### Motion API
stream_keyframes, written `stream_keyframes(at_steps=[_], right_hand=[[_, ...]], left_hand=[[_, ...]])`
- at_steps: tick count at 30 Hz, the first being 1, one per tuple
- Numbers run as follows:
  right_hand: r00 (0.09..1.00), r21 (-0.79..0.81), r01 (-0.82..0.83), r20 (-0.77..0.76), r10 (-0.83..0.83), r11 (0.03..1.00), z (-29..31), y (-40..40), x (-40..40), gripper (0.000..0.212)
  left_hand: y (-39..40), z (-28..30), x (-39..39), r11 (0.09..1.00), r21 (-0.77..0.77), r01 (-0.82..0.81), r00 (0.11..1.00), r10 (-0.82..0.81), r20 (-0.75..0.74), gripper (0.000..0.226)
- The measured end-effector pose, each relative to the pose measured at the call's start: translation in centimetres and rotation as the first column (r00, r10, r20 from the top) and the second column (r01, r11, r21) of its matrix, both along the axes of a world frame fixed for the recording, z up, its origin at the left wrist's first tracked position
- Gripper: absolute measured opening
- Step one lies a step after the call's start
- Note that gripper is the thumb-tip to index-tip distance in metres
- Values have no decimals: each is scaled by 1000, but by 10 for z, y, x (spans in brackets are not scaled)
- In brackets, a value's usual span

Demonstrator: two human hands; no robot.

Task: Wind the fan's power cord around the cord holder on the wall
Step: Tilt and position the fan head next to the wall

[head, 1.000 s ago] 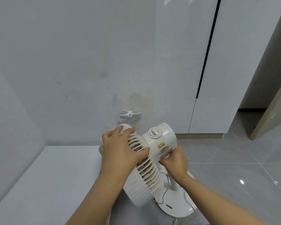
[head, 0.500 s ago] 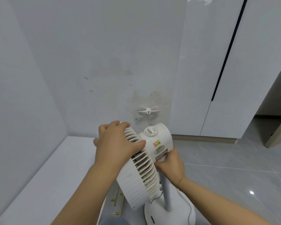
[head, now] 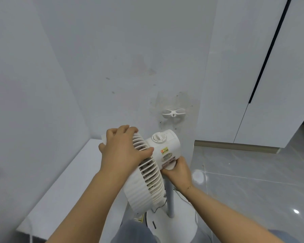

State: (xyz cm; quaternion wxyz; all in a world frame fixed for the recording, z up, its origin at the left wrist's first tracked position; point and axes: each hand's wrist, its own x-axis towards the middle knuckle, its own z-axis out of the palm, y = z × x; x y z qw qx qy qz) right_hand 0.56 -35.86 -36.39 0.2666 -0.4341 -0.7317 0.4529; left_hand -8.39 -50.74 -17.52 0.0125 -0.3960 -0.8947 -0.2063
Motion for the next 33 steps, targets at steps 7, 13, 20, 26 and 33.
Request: stream_keyframes(at_steps=[7, 13, 20, 26, 33], right_hand=[[975, -125, -222, -21, 221, 967, 22, 10, 33, 49], [974, -117, -223, 9, 226, 968, 32, 10, 101, 45], [977, -159, -170, 105, 188, 973, 0, 26, 184, 32], [971, -267, -135, 157, 181, 954, -56, 46, 216, 23], [885, -298, -107, 407, 227, 949, -138, 94, 199, 27]], left_hand=[[12, -5, 22, 985, -171, 16, 991, -38, -126, 44], [26, -22, 87, 970, -92, 224, 971, -230, -61, 36], [55, -106, 129, 889, -267, 372, 925, -332, 182, 31], [90, -190, 133, 790, -446, 420, 902, -308, 303, 27], [157, -291, 117, 639, -593, 490, 870, -313, 381, 30]])
